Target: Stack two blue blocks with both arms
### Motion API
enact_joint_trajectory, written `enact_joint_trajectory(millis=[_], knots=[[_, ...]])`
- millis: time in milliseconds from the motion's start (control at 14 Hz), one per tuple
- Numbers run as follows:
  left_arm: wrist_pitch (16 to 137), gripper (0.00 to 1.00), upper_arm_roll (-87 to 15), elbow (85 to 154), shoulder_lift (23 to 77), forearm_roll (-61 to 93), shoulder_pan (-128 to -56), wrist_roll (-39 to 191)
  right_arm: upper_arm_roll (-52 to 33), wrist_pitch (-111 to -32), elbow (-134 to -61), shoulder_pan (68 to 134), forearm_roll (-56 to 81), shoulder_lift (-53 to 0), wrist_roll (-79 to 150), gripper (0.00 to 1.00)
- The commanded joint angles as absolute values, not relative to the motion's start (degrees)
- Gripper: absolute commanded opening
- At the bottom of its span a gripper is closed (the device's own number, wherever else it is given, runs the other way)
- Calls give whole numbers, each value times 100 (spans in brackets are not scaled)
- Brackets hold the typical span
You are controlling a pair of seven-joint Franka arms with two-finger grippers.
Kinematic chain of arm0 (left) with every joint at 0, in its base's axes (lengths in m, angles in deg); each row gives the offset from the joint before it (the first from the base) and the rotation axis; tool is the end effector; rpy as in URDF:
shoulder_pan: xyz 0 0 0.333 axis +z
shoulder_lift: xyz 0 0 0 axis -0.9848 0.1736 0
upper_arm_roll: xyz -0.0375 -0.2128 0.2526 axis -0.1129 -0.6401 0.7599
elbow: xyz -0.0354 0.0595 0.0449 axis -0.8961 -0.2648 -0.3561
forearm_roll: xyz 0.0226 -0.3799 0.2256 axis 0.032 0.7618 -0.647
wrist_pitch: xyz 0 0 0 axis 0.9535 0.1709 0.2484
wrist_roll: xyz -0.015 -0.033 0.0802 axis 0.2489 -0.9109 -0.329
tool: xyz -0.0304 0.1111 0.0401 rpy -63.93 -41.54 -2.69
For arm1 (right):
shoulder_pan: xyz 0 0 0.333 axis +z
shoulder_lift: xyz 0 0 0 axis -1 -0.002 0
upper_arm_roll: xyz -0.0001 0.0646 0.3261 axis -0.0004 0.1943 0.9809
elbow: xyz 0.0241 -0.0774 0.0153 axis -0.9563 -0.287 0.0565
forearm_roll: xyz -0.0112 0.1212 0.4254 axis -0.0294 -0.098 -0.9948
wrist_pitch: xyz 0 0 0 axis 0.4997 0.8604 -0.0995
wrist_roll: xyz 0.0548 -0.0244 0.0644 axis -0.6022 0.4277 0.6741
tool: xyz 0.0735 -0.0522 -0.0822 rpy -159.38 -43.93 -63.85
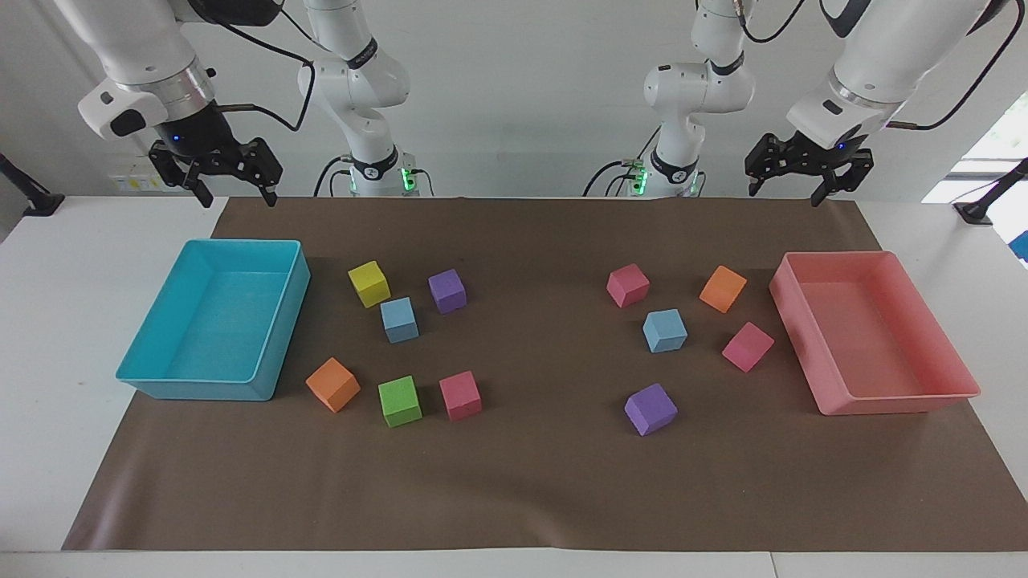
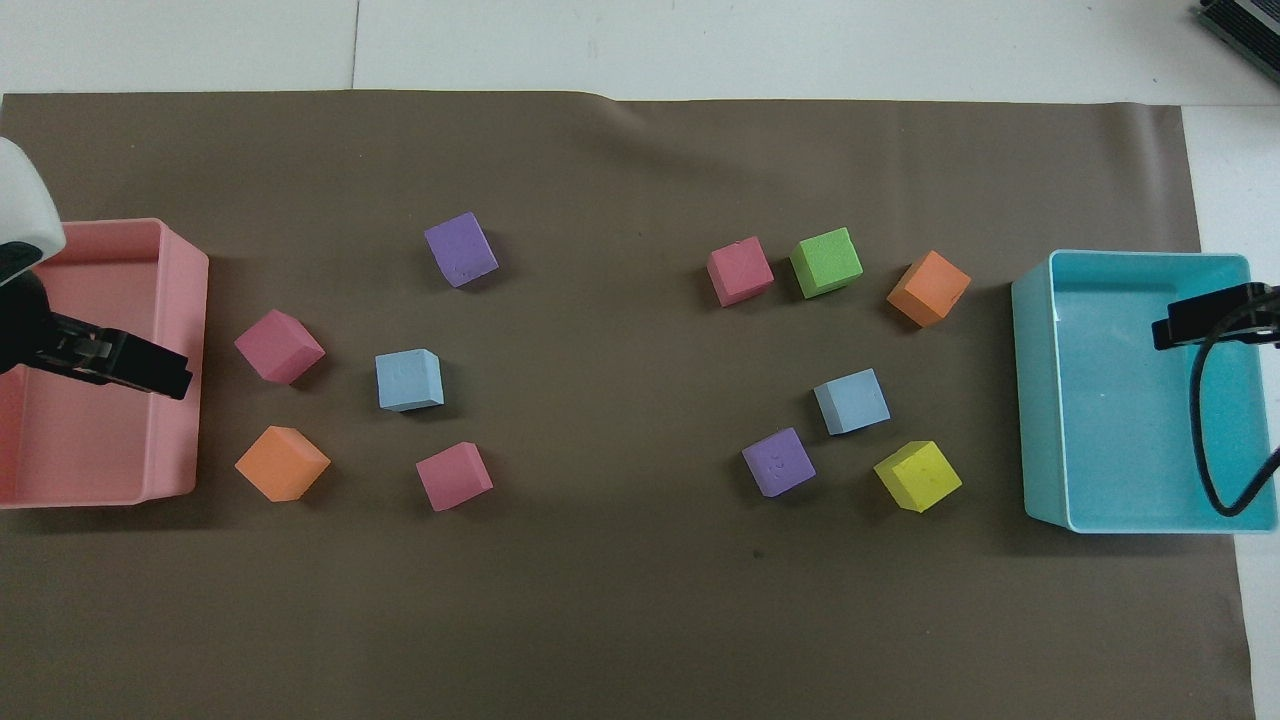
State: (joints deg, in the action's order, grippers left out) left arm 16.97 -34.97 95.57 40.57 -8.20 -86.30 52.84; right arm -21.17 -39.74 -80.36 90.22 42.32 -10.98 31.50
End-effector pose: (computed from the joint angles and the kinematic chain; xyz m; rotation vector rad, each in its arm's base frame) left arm 0.5766 -0.0830 0.6546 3.0959 -0.4334 -0.1714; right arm 0.5953 -0.0394 0.6562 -3.1278 0.0056 0.0050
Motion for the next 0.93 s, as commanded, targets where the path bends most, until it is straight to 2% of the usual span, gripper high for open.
enact_joint_trajectory(millis=[0, 857], knots=[[1690, 100, -3551, 9725, 3896, -760, -8545, 5274, -2085, -4032, -8091, 8980, 4185, -1068, 3011, 100], [1698, 100, -3559, 9690, 3905, -760, -8571, 5282, -2085, -4032, -8091, 8971, 4185, -1068, 3011, 100]])
